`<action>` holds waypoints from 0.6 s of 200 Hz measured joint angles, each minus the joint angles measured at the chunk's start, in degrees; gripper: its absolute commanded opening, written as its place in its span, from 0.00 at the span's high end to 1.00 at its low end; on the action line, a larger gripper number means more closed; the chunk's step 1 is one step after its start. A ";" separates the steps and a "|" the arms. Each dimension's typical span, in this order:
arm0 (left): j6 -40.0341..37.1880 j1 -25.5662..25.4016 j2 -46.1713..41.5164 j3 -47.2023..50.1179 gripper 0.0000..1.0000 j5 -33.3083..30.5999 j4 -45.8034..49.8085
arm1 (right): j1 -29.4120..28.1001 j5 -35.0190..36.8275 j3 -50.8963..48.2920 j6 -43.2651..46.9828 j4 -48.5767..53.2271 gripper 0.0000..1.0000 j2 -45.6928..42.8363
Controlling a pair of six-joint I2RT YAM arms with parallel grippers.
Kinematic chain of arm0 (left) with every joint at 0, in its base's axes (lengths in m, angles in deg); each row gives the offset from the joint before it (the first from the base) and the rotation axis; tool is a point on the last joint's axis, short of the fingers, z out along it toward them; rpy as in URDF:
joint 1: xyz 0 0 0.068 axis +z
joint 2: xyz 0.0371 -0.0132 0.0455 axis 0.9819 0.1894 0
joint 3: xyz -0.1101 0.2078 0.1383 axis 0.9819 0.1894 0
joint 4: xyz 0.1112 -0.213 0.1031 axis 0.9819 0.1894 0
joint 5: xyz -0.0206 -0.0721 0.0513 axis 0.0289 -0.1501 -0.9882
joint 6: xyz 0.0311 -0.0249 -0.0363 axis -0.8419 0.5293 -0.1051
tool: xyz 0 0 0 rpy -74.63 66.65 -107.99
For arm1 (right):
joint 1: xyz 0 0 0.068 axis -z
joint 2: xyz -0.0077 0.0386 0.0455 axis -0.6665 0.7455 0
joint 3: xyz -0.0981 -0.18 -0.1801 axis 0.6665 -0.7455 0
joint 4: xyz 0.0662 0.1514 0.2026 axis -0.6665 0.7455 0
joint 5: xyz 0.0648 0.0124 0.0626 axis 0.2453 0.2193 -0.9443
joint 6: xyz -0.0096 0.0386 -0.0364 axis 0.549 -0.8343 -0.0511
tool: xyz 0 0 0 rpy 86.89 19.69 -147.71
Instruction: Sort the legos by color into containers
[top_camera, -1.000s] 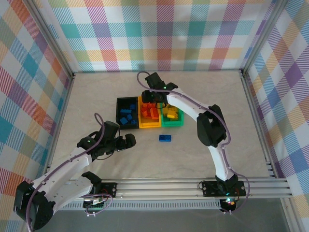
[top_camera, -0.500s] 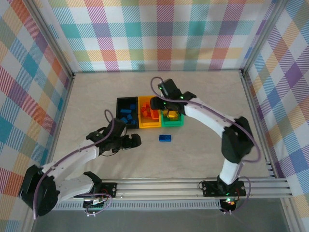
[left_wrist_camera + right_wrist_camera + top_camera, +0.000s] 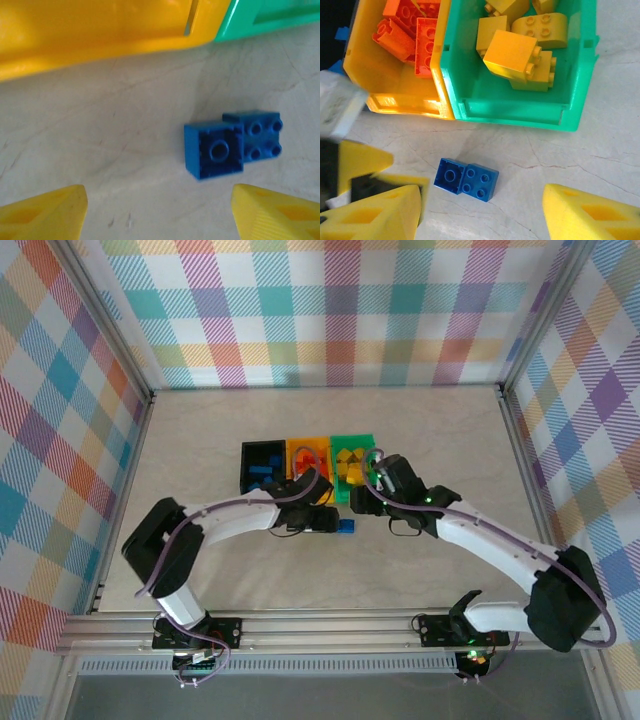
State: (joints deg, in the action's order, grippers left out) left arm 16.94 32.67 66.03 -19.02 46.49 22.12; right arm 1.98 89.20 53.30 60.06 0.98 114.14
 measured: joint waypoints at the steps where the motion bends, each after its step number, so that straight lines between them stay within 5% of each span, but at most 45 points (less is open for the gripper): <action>1: -0.02 0.00 0.33 -0.22 0.26 -0.07 0.00 | 0.00 0.02 -0.04 0.00 0.02 0.35 -0.11; 52: -2.23 -0.50 7.23 -5.64 0.37 -2.05 1.20 | 1.20 0.42 -2.14 -0.17 -0.04 0.35 -3.26; 120: -2.80 -0.46 0.33 1.68 0.38 -6.29 4.11 | 1.95 0.39 -2.80 -0.17 -0.02 0.34 -3.37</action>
State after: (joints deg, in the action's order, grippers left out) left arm 14.14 32.21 66.36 -17.34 40.19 26.23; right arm 3.93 89.59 50.50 59.89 0.96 110.77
